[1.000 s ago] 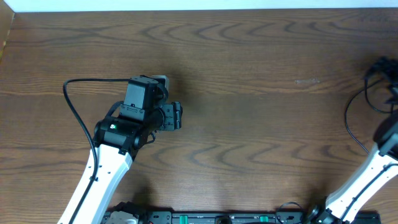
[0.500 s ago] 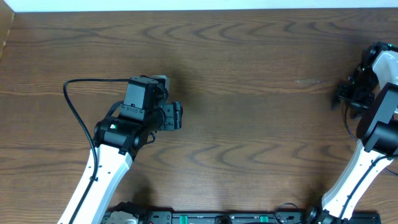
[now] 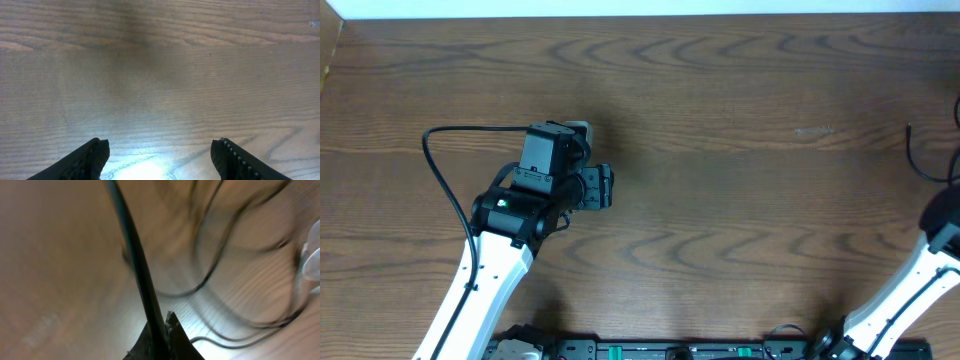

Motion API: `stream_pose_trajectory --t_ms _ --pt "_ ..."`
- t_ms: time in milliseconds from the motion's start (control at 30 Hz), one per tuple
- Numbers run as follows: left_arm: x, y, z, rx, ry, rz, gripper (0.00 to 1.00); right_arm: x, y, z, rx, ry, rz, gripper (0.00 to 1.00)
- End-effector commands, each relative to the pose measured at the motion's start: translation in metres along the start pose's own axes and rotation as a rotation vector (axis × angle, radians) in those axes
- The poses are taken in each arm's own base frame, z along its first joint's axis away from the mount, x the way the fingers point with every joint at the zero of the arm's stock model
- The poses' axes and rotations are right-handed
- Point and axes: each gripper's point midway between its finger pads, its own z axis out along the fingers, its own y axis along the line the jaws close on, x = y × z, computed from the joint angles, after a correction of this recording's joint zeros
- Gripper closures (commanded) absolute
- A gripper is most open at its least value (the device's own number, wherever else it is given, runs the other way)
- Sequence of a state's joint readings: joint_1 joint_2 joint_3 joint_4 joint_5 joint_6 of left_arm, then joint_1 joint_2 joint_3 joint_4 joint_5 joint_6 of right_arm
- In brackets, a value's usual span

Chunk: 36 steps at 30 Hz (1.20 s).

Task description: Untangle cables

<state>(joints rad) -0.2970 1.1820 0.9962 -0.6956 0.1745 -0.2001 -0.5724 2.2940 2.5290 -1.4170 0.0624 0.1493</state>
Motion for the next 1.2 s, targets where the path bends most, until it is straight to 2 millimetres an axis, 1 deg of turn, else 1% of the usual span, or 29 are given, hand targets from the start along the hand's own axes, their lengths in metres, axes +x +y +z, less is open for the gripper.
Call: stream_pose_trajectory --t_ms 0,33,67,133,233,267,300,400,500,533,567,600,767,800,867,933,967,1000,1100,1133,1167 --pt "-0.006 -0.001 -0.003 0.001 -0.013 0.022 0.29 -0.063 -0.024 -0.098 -0.15 -0.329 0.165 0.99" --pt "-0.006 -0.001 -0.003 0.001 -0.013 0.022 0.29 -0.079 -0.031 -0.111 -0.215 -0.394 0.221 0.99" --pt "-0.006 -0.001 -0.003 0.001 -0.013 0.022 0.29 -0.085 -0.034 -0.115 -0.243 -0.419 0.24 0.99" --pt "-0.006 -0.001 -0.003 0.001 -0.014 0.023 0.29 -0.108 -0.043 -0.128 -0.322 -0.513 0.27 0.99" --pt "-0.006 -0.001 -0.003 0.002 -0.014 0.023 0.29 -0.128 -0.057 -0.132 -0.29 -0.603 0.271 0.98" --pt "-0.006 -0.001 -0.003 0.002 -0.014 0.023 0.28 -0.131 -0.061 -0.131 -0.274 -0.615 0.275 0.99" --pt "-0.006 -0.001 -0.003 0.002 -0.014 0.023 0.29 -0.133 -0.064 -0.129 -0.257 -0.624 0.279 0.98" --pt "-0.006 -0.001 -0.003 0.002 -0.014 0.023 0.29 -0.135 -0.072 -0.114 -0.213 -0.622 0.291 0.99" --pt "-0.006 -0.001 -0.003 0.002 -0.014 0.023 0.29 -0.134 -0.08 -0.08 -0.167 -0.587 0.287 0.98" --pt "-0.006 -0.001 -0.003 0.002 -0.014 0.023 0.29 -0.13 -0.084 -0.063 -0.142 -0.559 0.293 0.98" --pt "-0.006 -0.001 -0.003 0.002 -0.014 0.023 0.29 -0.126 -0.087 -0.051 -0.125 -0.537 0.299 0.98" --pt "-0.006 -0.001 -0.003 0.002 -0.014 0.023 0.29 -0.115 -0.089 -0.024 -0.1 -0.482 0.308 0.99" --pt "-0.006 -0.001 -0.003 0.001 -0.014 0.023 0.29 -0.07 -0.09 0.055 -0.076 -0.309 0.321 0.99" --pt "-0.006 -0.001 -0.002 0.001 -0.013 0.022 0.29 -0.066 -0.09 0.062 -0.074 -0.295 0.322 0.99" --pt "-0.005 0.0 -0.001 0.0 -0.009 0.022 0.29 -0.047 -0.093 0.086 -0.062 -0.241 0.338 0.99" --pt "-0.005 0.0 0.0 -0.001 -0.003 0.021 0.29 -0.031 -0.098 0.1 -0.038 -0.2 0.376 0.99" --pt "-0.004 0.0 0.001 -0.001 -0.002 0.021 0.29 -0.026 -0.1 0.105 -0.027 -0.184 0.389 0.99" --pt "-0.004 0.0 0.002 -0.002 0.001 0.02 0.29 -0.015 -0.102 0.112 -0.011 -0.156 0.401 0.99" --pt "-0.003 0.001 0.004 -0.005 0.009 0.02 0.29 0.007 -0.102 0.128 0.004 -0.094 0.417 0.99" --pt "-0.003 0.001 0.005 -0.005 0.011 0.019 0.29 0.011 -0.103 0.13 0.006 -0.082 0.422 0.99" --pt "-0.003 0.001 0.005 -0.006 0.014 0.019 0.28 0.017 -0.102 0.133 0.009 -0.065 0.422 0.92"
